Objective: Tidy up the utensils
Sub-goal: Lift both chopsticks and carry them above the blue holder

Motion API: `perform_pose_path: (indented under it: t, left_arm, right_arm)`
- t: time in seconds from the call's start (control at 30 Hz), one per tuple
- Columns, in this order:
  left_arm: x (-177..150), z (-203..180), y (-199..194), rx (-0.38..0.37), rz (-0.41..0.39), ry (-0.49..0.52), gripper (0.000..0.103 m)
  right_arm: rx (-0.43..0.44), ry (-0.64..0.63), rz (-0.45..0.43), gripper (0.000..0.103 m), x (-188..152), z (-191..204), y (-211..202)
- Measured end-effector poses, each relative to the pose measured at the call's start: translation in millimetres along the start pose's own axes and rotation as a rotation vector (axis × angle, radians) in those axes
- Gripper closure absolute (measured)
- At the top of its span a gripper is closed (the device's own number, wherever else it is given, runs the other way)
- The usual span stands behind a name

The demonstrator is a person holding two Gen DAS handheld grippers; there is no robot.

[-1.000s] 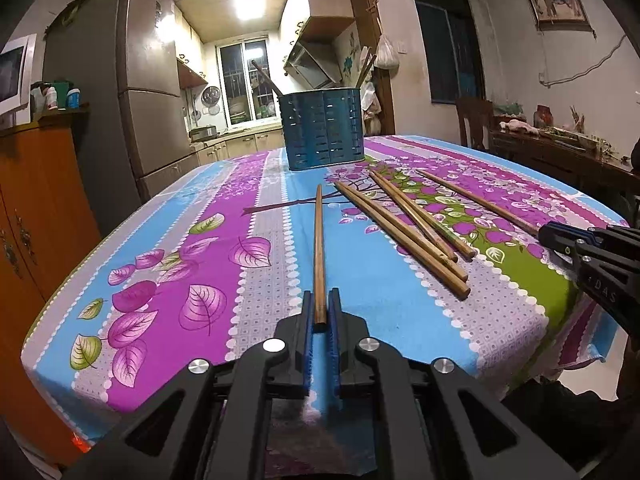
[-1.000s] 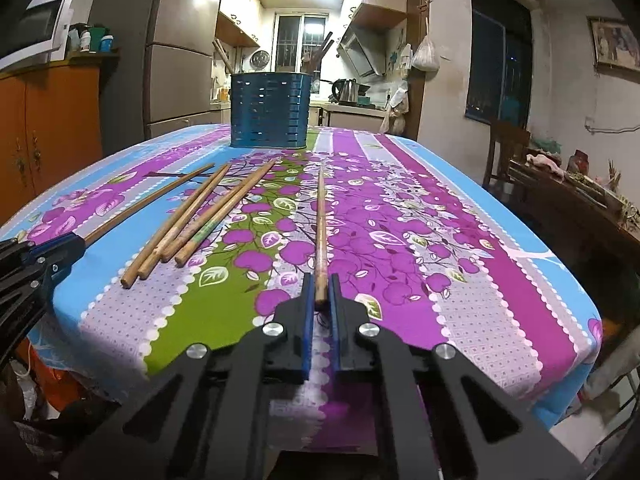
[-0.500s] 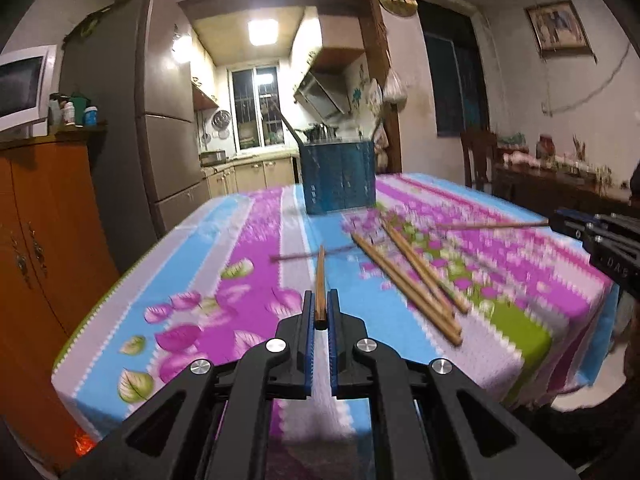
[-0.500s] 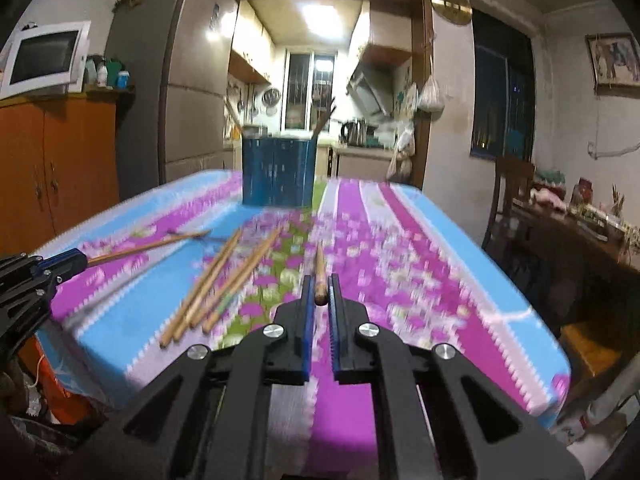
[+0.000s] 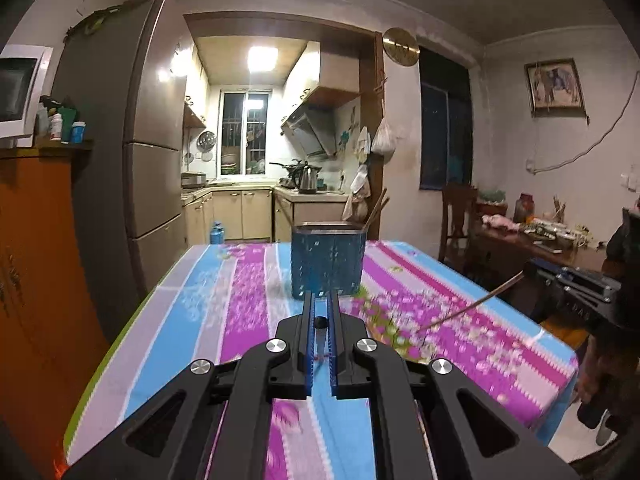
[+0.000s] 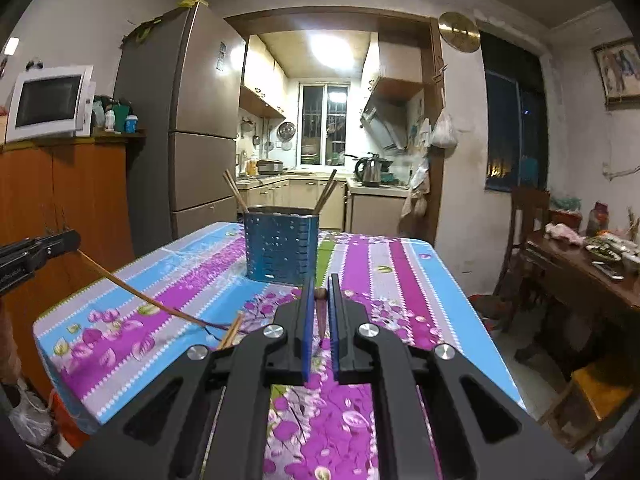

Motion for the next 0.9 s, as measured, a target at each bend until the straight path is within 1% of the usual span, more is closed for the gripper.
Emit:
perform_pose_path:
  t: [0.17,0.33,0.47,0.7,0.9]
  left_arm:
    - [28.3,2.7,13.9,-0.036,0.004,-0.002,0.096]
    - [45.3,7.2,21.9,-0.075,0.019,-0.032,0.096]
    - [58.6,11.4,25.2,-0.086,0.008,-0.035,0.096]
    - [76.4,9.3,29.7,-0.096,-0.024,-0.011,0.096]
    - [95.6,8.3,41.3,-0.129,-0.045,-0.008,0.096]
  right_arm:
    - [0.043,0.030,0.038,0.098,19.3,-7.4,12.5]
    - [0.073,0.036,0.076,0.098,33.2,-7.8,19.0]
    - [0.078,0.027,0.074,0.098,43.4,-5.4,18.2]
    - [0.102,0.011,0.066,0.098,61.4,-2.9,19.3]
    - [0.137,0.015,0.067,0.098,78.6,-2.9,24.1]
Point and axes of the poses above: each gripper's, at about its wrist camera, not at the fingertips, and y roughly the way its jaws point, z to its left, x to its top, the point moved 2 cm from there along y, roughly the way its jaws point
